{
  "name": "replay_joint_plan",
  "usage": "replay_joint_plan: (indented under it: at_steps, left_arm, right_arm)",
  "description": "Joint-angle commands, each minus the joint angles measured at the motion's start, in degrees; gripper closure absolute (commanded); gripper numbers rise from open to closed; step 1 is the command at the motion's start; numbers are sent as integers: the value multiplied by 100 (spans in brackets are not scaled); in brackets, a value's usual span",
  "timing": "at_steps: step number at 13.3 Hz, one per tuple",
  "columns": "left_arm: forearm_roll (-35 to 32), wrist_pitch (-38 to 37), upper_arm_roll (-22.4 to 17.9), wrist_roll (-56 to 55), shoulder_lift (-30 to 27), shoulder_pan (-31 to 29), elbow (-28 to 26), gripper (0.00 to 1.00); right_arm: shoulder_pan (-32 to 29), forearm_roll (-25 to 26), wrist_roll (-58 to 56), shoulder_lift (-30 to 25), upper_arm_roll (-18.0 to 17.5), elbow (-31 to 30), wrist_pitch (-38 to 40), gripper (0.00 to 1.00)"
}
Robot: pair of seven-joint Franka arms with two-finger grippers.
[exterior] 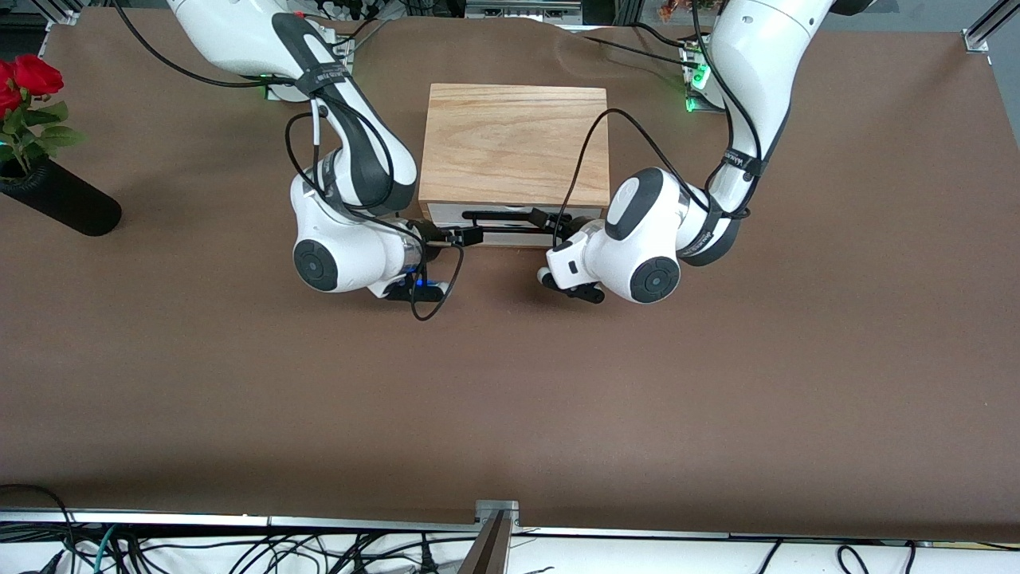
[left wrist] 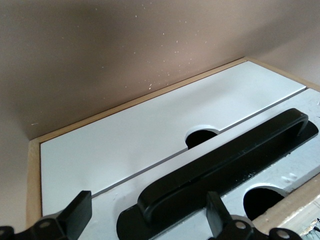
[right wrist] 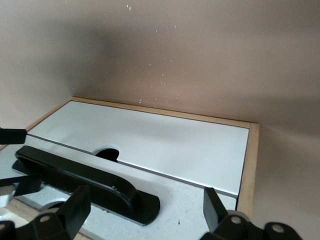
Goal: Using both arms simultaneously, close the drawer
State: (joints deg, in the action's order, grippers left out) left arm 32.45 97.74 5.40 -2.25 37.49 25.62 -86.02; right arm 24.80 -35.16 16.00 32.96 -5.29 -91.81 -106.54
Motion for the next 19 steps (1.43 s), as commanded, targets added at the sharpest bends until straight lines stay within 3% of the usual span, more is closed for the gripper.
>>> replay_joint_plan:
  at_steps: [1, 4, 7, 10, 12, 15, 19]
  left_arm:
    - [34, -581, -39, 155, -58, -13, -55, 0]
    - [25, -581, -118, 164, -119, -240, 102, 0]
    - [-107, -590, -93, 181, -190, -1047, 427, 0]
    - [-185, -616, -136, 155, -198, -1366, 849, 0]
    - [-902, -896, -145, 146, -408, -1472, 1226, 0]
    - [-1931, -1003, -136, 172, -865, -1534, 1395, 0]
    - [-3231, -959, -154, 278, -1988, -2086, 1098, 0]
  right_arm:
    - [-19, -105, 53, -290, -60, -443, -165, 0]
    - [-28, -105, 53, -465, -139, -767, -296, 0]
    - [-45, -87, 18, -501, -26, -594, -148, 0]
    - [-45, 18, -79, -501, 500, -102, 300, 0]
    - [-45, 175, -315, -501, 922, 214, 493, 0]
    - [-45, 1209, -553, -658, 1257, 462, 521, 0]
    - [-45, 3152, -501, -1037, 1311, 733, 468, 0]
